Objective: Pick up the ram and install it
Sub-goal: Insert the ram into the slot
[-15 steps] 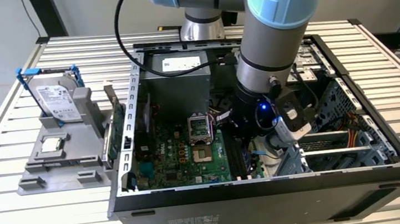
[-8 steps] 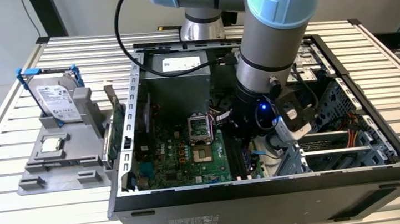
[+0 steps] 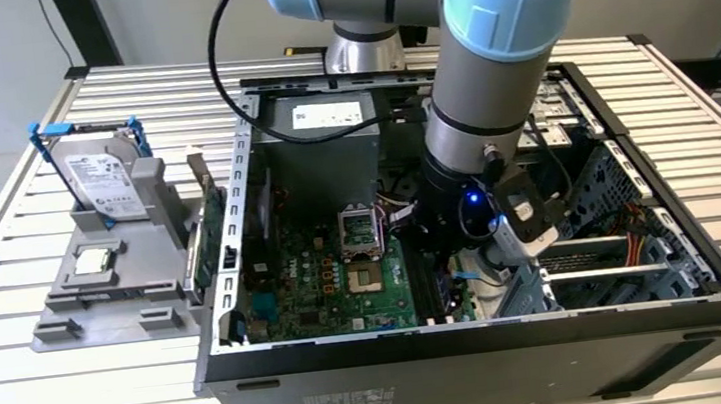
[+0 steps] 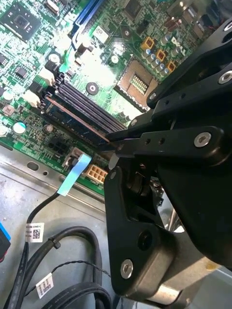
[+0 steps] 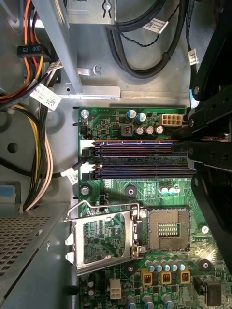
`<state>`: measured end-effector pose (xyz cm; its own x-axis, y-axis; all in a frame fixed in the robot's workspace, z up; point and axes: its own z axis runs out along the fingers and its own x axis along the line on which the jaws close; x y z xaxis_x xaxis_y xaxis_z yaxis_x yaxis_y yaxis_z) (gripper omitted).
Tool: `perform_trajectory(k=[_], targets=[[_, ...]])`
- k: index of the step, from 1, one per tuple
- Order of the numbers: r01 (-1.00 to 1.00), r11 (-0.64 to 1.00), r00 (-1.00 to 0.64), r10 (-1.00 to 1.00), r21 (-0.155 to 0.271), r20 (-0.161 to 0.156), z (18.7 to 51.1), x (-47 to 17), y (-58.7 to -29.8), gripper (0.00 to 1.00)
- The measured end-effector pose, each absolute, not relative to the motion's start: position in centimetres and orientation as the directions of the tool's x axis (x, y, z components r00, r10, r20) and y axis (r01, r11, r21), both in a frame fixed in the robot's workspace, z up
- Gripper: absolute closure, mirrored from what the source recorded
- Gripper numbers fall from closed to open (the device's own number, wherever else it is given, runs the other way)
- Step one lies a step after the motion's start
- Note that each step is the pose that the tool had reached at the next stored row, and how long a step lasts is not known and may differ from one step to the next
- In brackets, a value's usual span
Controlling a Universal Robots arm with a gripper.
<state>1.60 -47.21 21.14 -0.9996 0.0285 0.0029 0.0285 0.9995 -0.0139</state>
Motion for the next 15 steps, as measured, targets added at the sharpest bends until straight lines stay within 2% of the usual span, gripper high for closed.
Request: perform_trajectory(k=[6,7,12,15], targets=[[0.028,1.000,-1.000,0.028,-0.014,0.003,21.0,1.6,-47.2,1.00],[0.028,1.000,-1.000,0.028,-0.012,0.002,20.9,1.6,-47.2,0.00],[0.028,1.000,-1.000,0.028,-0.014,0.003,21.0,1.6,-47.2,0.00],[0.030,0.999,-1.000,0.030,-0.013,0.003,22.2,1.6,-47.2,0.00]])
